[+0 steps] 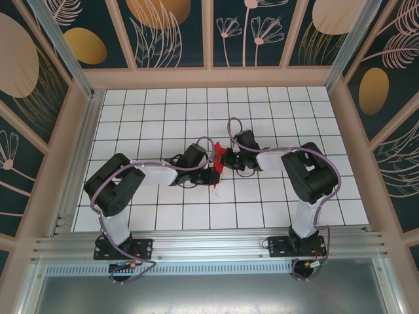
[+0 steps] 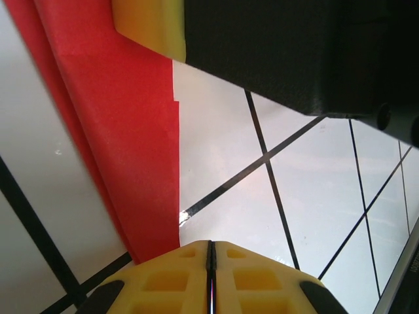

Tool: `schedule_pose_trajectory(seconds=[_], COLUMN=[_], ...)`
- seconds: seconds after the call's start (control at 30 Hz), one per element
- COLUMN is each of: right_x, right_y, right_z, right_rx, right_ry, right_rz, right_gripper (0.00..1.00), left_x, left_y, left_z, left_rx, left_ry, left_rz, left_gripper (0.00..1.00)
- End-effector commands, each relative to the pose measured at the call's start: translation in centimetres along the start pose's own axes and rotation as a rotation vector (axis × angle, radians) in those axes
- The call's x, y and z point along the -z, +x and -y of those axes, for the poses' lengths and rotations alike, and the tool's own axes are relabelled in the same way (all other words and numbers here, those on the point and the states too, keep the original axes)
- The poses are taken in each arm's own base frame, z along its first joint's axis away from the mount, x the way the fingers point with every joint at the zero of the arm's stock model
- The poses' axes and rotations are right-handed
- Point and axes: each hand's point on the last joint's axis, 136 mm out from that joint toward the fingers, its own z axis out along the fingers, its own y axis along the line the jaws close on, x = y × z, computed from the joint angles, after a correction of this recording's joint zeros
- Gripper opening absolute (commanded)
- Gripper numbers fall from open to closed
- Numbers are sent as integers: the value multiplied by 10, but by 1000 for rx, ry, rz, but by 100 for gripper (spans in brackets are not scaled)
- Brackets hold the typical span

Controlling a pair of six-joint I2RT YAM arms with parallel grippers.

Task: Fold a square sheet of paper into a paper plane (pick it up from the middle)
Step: Fold the wing for the fifth time at the center of the table.

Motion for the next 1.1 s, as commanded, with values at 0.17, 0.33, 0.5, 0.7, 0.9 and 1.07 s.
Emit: schedule_pose_trajectory(seconds=[0.17,0.33,0.5,0.7,0.9,1.07], right_x=[-15,-15,-16,-17,-17,-18], right_y=[35,35,35,36,36,36], right_z=[60,62,63,66,67,68], right_rx=[-78,-82,-84,-89,-94,-99], right_ry=[207,212,218,225,227,232], right_rz=[-92,-91,-93,-96,-97,-98], right_gripper=[3,3,3,2,2,2], left_x=[-8,-8,-9,-10,-9,-1], left_y=[23,25,30,42,54,58], left_z=[-24,-22,-26,-22,-20,-14], left_rx=[26,30,42,74,95,103], left_ry=[-79,-68,-70,-28,-6,17], left_rz=[-68,-73,-79,-92,-106,-103], left_gripper=[11,11,11,11,12,12])
